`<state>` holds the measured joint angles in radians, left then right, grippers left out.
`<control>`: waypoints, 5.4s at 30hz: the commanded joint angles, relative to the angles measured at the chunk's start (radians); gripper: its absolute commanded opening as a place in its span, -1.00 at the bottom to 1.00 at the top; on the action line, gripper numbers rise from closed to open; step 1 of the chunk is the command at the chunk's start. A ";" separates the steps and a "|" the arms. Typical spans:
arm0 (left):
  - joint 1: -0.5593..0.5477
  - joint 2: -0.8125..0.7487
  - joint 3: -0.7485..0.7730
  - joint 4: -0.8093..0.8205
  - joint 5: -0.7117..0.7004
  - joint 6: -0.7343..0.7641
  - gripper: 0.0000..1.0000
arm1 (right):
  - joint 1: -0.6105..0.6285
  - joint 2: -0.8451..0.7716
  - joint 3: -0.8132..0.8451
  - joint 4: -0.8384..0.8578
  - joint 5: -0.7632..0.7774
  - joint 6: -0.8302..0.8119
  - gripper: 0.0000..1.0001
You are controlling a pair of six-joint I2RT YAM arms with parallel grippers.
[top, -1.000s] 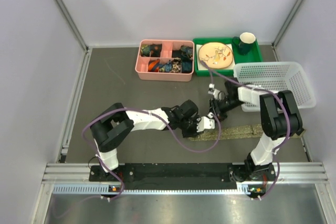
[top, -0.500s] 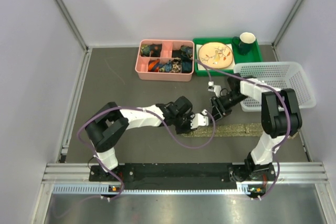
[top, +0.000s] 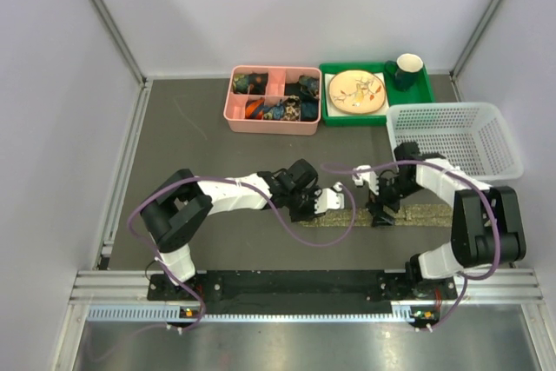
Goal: Roll the ties
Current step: Roll the tie at the center of the board.
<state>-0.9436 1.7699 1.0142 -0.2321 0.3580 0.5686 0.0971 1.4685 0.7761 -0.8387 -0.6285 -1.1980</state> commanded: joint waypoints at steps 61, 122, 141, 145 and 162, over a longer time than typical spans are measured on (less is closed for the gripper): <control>0.012 -0.003 -0.035 -0.111 -0.051 -0.036 -0.66 | 0.197 0.226 -0.158 0.957 -0.385 1.722 -0.33; 0.170 -0.240 -0.459 0.573 0.225 -0.205 -0.21 | 0.331 0.412 -0.057 0.831 -0.258 1.545 -1.00; 0.091 -0.124 -0.249 0.462 0.276 -0.266 -0.13 | 0.383 0.432 -0.064 0.952 -0.211 1.658 -1.00; 0.066 -0.080 -0.253 0.421 0.190 -0.225 -0.10 | 0.383 0.426 -0.069 0.949 -0.215 1.655 -1.00; 0.005 0.020 -0.164 0.167 0.038 -0.147 -0.31 | 0.378 0.346 -0.097 0.929 -0.273 1.646 -1.00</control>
<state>-0.8936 1.6886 0.8196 0.0917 0.4587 0.3912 0.4503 1.8481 0.7002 0.1081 -0.9760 0.4984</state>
